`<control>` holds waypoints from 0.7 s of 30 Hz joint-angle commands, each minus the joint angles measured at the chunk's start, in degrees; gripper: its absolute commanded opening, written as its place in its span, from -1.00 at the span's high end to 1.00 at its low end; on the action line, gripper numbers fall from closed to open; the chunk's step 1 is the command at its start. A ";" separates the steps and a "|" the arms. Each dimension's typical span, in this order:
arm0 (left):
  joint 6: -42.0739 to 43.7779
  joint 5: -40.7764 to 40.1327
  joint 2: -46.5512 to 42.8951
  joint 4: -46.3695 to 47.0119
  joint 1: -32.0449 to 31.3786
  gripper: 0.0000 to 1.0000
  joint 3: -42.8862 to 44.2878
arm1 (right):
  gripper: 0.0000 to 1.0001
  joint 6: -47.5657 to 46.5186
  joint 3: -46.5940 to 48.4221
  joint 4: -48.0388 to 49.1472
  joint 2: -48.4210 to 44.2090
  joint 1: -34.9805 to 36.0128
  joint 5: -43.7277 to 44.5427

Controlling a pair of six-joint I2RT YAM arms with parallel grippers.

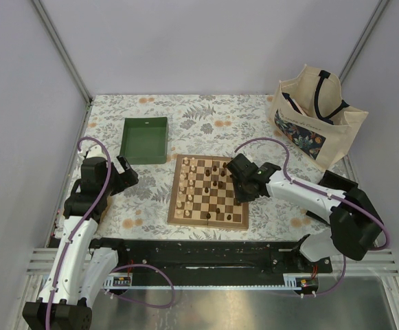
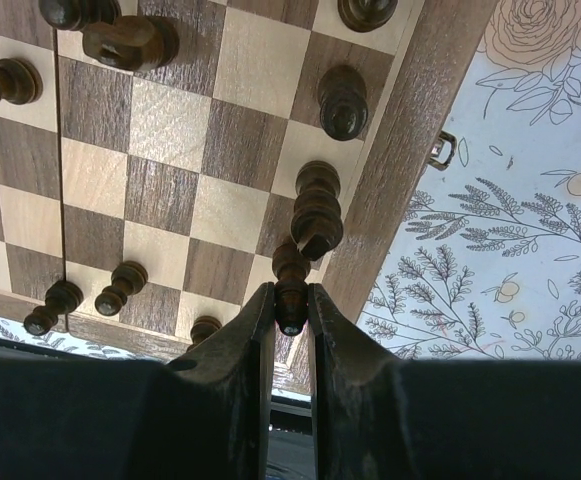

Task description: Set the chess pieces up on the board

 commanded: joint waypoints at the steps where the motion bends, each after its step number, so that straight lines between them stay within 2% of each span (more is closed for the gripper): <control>1: 0.35 0.79 -0.02 2.84 0.28 -0.98 0.98 | 0.57 -0.77 2.47 1.34 0.84 -0.57 1.59; 21: 0.35 0.79 0.07 2.84 0.28 -0.98 1.06 | 0.50 -0.34 1.94 2.75 2.07 -0.74 2.65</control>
